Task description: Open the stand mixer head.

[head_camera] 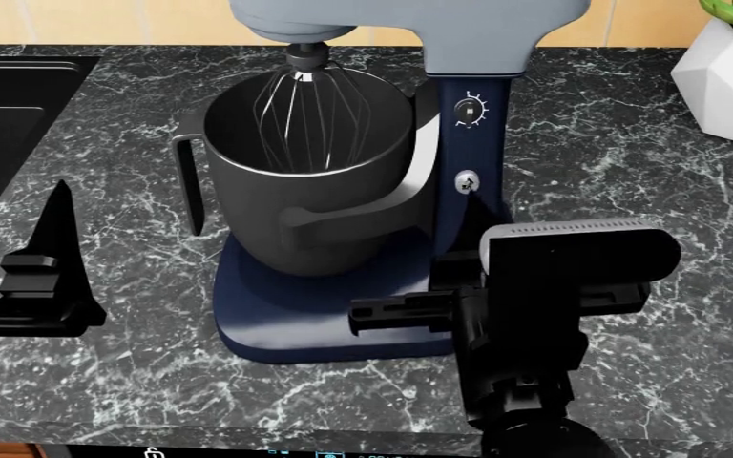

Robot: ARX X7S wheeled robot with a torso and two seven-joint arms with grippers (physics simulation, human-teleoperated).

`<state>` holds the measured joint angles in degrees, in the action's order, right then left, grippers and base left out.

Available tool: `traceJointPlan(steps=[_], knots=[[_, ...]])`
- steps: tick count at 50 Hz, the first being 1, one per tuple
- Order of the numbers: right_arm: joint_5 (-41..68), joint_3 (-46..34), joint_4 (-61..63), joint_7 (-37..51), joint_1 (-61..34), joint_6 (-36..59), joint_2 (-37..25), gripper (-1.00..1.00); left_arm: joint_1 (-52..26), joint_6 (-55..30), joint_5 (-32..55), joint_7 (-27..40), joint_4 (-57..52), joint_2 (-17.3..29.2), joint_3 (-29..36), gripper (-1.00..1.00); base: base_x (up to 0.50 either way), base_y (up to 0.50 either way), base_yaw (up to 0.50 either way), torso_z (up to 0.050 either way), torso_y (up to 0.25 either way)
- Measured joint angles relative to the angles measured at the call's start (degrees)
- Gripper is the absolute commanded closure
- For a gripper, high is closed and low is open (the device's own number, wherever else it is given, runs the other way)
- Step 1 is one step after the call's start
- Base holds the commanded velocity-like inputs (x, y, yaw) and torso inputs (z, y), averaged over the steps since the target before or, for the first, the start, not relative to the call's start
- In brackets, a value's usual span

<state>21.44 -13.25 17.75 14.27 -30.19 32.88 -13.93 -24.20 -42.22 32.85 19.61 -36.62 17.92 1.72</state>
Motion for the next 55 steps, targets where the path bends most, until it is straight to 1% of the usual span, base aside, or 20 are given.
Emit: traceJointPlan(steps=[17,37,44,55], knots=[[-1.6,-1.0,-9.3,-1.0,-4.6,-2.7,0.9,1.0,-0.1,0.1,0.5,0.3,0.2,0.3,0.0,-1.0,0.0,0.0,0.0,0.0,0.0],[-1.7,-1.7,-19.3,-2.7,-7.6,-6.4,2.3,1.0,-0.3,0.6,0.6,0.6,0.7,0.5,0.4,-1.0,0.0,0.0,0.0,0.0,0.0],[-2.1,-1.7,-19.7,-2.5,-7.6,-6.9,2.6,1.0,-0.3,0.7,0.7,0.7,0.8,0.6,0.4,-1.0,0.01,0.0,0.0,0.0,0.0],[-2.2,-2.3,-18.3,-1.8,-7.9,-4.5,2.1,1.0,-0.3,0.9,0.8,0.8,0.9,0.8,0.7,-1.0,0.01,0.0,0.01,0.0,0.0]])
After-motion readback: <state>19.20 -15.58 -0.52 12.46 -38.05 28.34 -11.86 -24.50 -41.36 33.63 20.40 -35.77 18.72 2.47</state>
